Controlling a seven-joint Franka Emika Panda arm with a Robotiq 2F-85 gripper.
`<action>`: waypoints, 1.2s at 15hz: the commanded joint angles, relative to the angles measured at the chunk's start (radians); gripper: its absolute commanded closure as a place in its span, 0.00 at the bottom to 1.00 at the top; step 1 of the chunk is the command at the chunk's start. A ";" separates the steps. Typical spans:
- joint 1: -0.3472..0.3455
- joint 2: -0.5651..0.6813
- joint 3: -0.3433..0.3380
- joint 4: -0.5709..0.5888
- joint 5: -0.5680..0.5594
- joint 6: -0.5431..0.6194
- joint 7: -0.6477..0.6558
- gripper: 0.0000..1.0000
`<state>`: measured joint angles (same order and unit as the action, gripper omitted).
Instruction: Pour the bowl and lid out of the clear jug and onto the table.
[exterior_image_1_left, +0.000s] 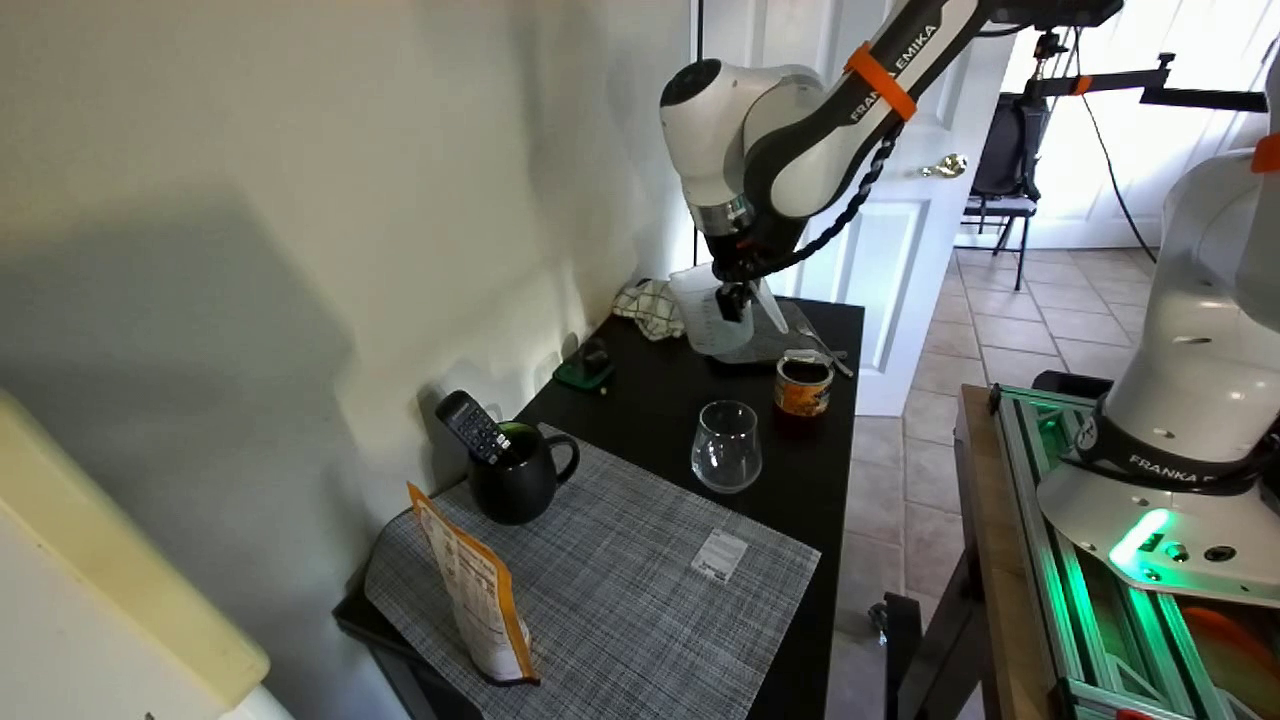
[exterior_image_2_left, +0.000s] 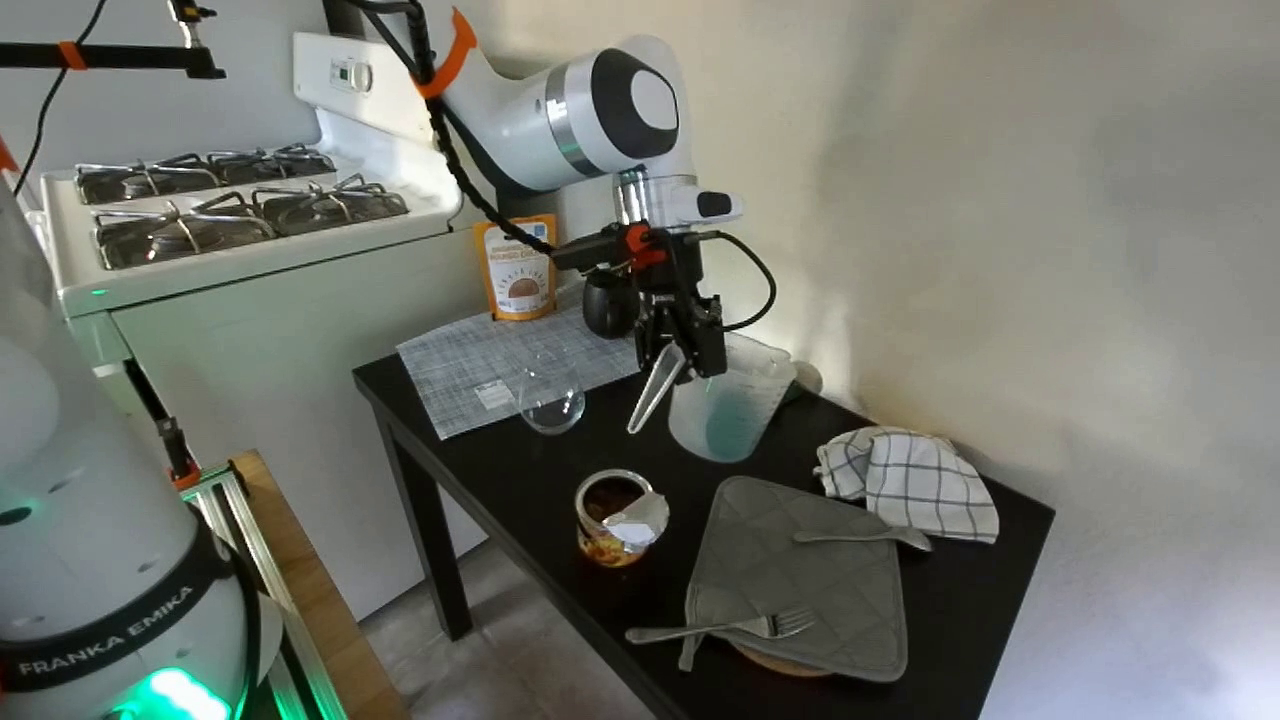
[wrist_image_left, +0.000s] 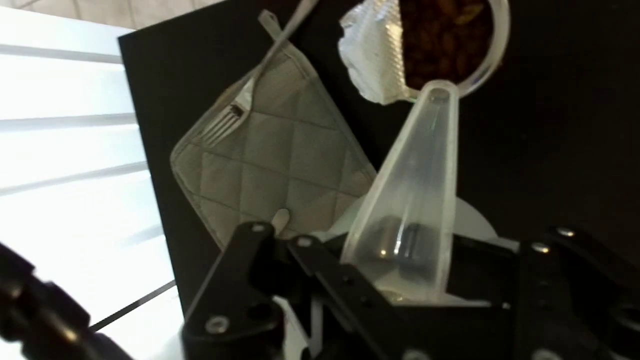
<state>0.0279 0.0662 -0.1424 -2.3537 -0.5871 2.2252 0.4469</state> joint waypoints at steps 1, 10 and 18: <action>-0.002 0.005 0.048 0.028 -0.118 -0.142 -0.031 1.00; -0.124 0.036 0.021 0.052 0.264 -0.018 -0.416 1.00; -0.221 0.097 -0.002 0.140 0.750 -0.046 -0.542 1.00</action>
<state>-0.1720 0.1306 -0.1490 -2.2529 0.0071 2.1910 -0.0615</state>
